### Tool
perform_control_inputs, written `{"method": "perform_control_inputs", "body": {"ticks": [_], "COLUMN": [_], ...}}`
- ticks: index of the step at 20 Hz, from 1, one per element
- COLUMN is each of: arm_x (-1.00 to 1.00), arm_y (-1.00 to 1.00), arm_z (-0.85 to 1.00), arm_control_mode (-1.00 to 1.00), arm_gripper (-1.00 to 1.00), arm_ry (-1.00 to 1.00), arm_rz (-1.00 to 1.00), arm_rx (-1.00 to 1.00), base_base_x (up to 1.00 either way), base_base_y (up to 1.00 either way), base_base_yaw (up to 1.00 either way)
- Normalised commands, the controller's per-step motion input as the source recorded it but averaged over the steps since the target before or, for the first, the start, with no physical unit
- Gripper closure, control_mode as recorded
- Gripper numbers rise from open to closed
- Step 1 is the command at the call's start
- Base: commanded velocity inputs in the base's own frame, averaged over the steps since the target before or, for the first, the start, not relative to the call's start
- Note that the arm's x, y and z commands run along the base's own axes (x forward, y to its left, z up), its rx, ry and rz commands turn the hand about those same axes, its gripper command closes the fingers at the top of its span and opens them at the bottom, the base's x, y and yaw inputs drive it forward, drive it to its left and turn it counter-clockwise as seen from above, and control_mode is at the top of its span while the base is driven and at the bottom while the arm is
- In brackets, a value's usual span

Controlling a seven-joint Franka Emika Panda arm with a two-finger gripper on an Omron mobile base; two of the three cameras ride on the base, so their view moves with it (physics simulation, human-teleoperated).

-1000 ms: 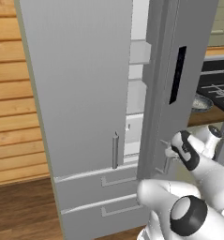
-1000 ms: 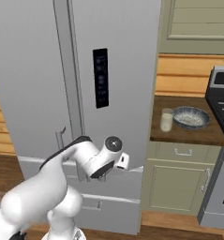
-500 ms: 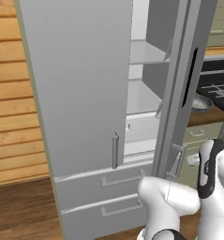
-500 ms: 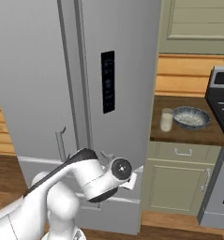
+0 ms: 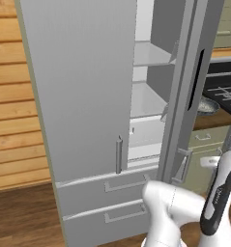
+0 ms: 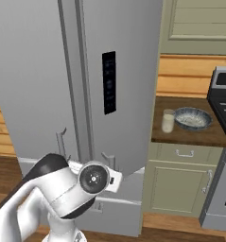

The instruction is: Grab a lemon wedge from the fridge and one ice cube from the ice bowl, and put them in the glass of lemonade.

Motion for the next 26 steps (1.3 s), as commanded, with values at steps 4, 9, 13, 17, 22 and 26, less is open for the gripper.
{"method": "perform_control_inputs", "body": {"ticks": [4,9,13,17,22,26], "arm_x": [-0.02,-0.01,0.0,0.15,0.88,1.0], "arm_y": [0.98,1.0,1.0,0.92,0.44,0.04], "arm_z": [1.0,0.89,0.08,0.0,0.0,-0.04], "arm_control_mode": [-1.0,-1.0,-1.0,-1.0,-1.0,-1.0], "arm_gripper": [-1.0,-1.0,-1.0,-1.0,-1.0,-1.0], "arm_ry": [-0.02,0.03,0.0,0.0,0.1,0.16], "arm_rz": [-0.04,-0.07,-0.13,-0.08,-0.06,-0.05], "arm_rx": [-0.18,-0.34,-0.44,-0.48,-0.53,-0.49], "base_base_x": [0.0,0.0,0.0,0.0,0.0,0.0], "base_base_y": [0.0,0.0,0.0,0.0,0.0,0.0], "base_base_yaw": [0.0,0.0,0.0,0.0,0.0,0.0]}}
